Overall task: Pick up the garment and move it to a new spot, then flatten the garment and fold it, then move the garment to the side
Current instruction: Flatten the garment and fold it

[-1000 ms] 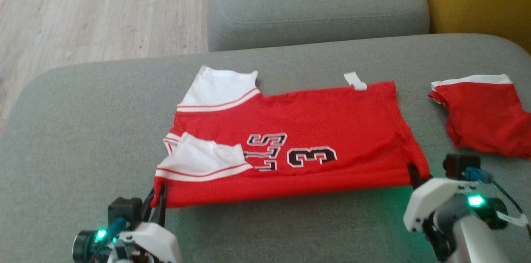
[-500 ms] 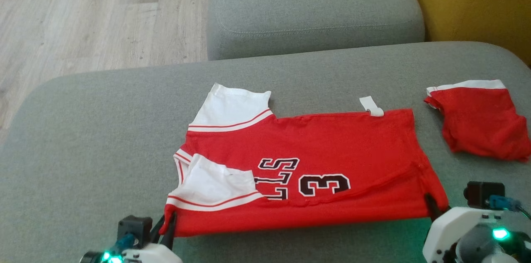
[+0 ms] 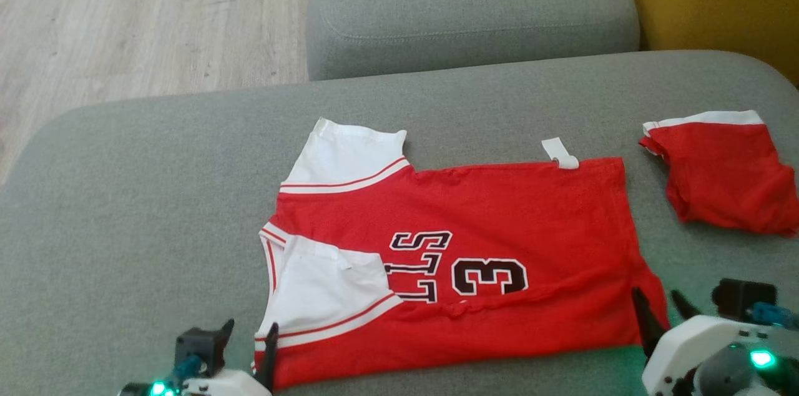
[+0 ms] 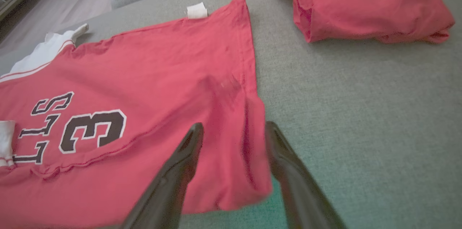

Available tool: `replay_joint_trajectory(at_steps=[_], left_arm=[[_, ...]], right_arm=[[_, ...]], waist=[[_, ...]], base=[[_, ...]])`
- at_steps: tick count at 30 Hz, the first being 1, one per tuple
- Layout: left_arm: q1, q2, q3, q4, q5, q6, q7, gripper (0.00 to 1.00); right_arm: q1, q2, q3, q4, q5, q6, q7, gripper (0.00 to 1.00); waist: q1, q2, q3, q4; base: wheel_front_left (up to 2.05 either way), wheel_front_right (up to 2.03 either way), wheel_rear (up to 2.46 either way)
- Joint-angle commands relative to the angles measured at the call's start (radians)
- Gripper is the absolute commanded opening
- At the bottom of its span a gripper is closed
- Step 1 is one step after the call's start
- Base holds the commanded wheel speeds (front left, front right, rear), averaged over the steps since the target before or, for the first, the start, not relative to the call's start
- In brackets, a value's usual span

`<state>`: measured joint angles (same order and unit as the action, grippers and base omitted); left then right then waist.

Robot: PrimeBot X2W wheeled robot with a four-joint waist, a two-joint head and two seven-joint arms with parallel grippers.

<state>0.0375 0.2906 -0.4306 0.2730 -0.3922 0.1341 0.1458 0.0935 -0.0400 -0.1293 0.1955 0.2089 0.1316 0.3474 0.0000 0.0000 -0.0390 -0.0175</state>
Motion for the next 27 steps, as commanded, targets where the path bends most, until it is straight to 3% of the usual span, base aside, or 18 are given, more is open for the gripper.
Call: replay_joint_trajectory(at_steps=[1, 4, 8, 13, 19, 27], left_arm=[[-0.074, 0.013, 0.045, -0.028, 0.002, 0.013, -0.024, 1.0], [-0.085, 0.01, 0.057, -0.034, 0.004, 0.022, -0.054, 1.0], [-0.123, -0.012, 0.102, -0.062, -0.003, 0.046, -0.17, 1.0], [-0.194, -0.039, 0.144, -0.099, -0.026, 0.027, -0.311, 1.0], [-0.365, -0.007, 0.137, -0.068, -0.023, -0.048, -0.305, 1.0], [-0.698, 0.105, 0.091, 0.164, -0.027, -0.21, -0.086, 1.0]], right_arm=[[-0.054, -0.01, 0.018, -0.042, 0.005, -0.001, -0.026, 1.0], [-0.065, -0.01, 0.028, -0.059, 0.007, -0.001, -0.061, 1.0], [-0.096, -0.01, 0.073, -0.102, 0.015, -0.001, -0.169, 1.0], [-0.128, -0.01, 0.107, -0.113, -0.013, -0.001, -0.317, 1.0], [-0.18, -0.01, 0.123, -0.088, -0.009, -0.001, -0.428, 1.0], [-0.27, -0.01, 0.169, -0.061, 0.006, -0.001, -0.498, 1.0]], waist=[[0.0, 0.0, 0.004, -0.001], [0.0, 0.0, 0.01, -0.005], [0.0, 0.0, 0.026, -0.021], [0.0, 0.0, 0.051, -0.045], [0.0, 0.0, 0.124, -0.08], [0.0, 0.0, 0.261, -0.154]], base=[[0.0, 0.0, 0.0], [0.0, 0.0, 0.0], [0.0, 0.0, 0.0], [0.0, 0.0, 0.0], [0.0, 0.0, 0.0], [0.0, 0.0, 0.0]])
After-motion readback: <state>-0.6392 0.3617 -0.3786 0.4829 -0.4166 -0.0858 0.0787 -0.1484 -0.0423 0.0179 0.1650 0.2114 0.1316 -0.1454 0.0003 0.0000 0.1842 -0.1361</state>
